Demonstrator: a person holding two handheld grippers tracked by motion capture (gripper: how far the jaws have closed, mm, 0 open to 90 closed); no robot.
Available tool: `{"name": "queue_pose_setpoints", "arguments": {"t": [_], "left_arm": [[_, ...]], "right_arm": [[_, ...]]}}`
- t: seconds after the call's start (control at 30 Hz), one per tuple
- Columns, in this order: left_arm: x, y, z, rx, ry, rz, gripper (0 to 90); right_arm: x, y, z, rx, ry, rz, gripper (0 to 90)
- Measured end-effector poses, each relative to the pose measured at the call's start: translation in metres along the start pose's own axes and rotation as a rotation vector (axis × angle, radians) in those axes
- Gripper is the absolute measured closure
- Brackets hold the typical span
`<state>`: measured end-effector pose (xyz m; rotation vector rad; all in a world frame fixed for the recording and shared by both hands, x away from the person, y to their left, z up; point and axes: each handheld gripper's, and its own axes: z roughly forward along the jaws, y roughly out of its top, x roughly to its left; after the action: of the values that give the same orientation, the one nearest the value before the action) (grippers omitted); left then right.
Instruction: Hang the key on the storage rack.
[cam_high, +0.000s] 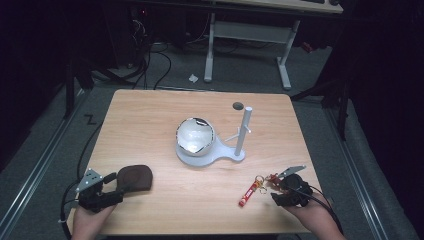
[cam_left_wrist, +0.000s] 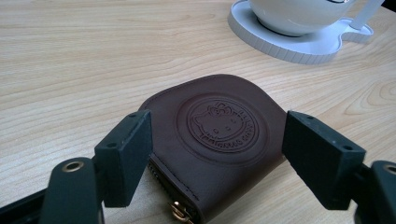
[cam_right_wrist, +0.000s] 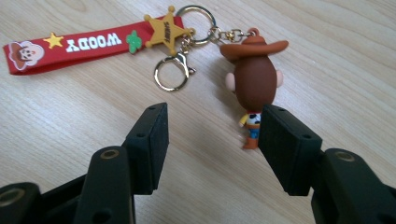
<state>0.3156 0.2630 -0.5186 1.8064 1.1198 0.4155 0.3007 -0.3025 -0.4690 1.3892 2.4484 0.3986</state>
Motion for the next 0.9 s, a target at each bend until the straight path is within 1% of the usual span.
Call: {"name": "queue_pose_setpoints", "arguments": {"t": [0.07, 0.17, 0.27, 0.33, 0.4, 0.47, 0.5, 0.53, 0.57, 0.63, 0.67, 0.73, 0.87, 0.9], "left_arm": [[0.000, 0.000, 0.001, 0.007, -0.006, 0.000, 25.2], [-0.001, 0.000, 0.001, 0.012, -0.002, 0.009, 25.2], [-0.001, 0.000, 0.001, 0.013, 0.007, 0.017, 24.9], [-0.001, -0.001, 0.001, 0.012, 0.009, 0.020, 24.9], [-0.001, -0.001, 0.000, 0.013, 0.013, 0.025, 24.8], [0.000, -0.001, -0.001, 0.008, 0.014, 0.021, 24.8], [0.000, -0.001, -0.001, 0.006, 0.010, 0.017, 25.1], [0.000, -0.001, -0.002, 0.003, 0.008, 0.018, 25.1], [0.000, -0.002, -0.002, 0.002, 0.007, 0.018, 25.7], [0.000, -0.002, -0.002, 0.000, 0.001, 0.014, 25.7], [-0.001, -0.002, -0.002, 0.001, -0.001, 0.015, 25.7], [-0.002, -0.001, -0.002, 0.002, 0.001, 0.023, 25.7], [-0.002, -0.001, -0.002, -0.002, 0.001, 0.022, 25.7], [-0.002, -0.001, -0.002, -0.001, 0.000, 0.020, 25.8]], "right_arm": [[0.001, 0.003, 0.000, 0.018, 0.001, -0.018, 44.3], [0.001, 0.008, -0.001, 0.035, -0.001, -0.028, 44.5], [0.000, 0.014, 0.000, 0.057, 0.001, -0.036, 44.2], [-0.001, 0.015, 0.000, 0.062, 0.003, -0.036, 44.2], [-0.002, 0.019, 0.001, 0.083, 0.015, -0.034, 44.9], [-0.003, 0.021, 0.001, 0.092, 0.017, -0.040, 46.4], [-0.004, 0.025, -0.002, 0.100, 0.033, -0.048, 48.4], [-0.004, 0.025, -0.002, 0.100, 0.033, -0.048, 48.4], [-0.005, 0.027, -0.004, 0.100, 0.028, -0.067, 50.1], [-0.005, 0.027, -0.004, 0.101, 0.025, -0.070, 50.4], [-0.007, 0.027, -0.002, 0.111, 0.012, -0.075, 50.6], [-0.008, 0.027, -0.001, 0.114, 0.010, -0.081, 50.7], [-0.011, 0.027, 0.008, 0.140, 0.004, -0.089, 50.8], [-0.013, 0.027, 0.010, 0.147, -0.003, -0.086, 50.5]]}}
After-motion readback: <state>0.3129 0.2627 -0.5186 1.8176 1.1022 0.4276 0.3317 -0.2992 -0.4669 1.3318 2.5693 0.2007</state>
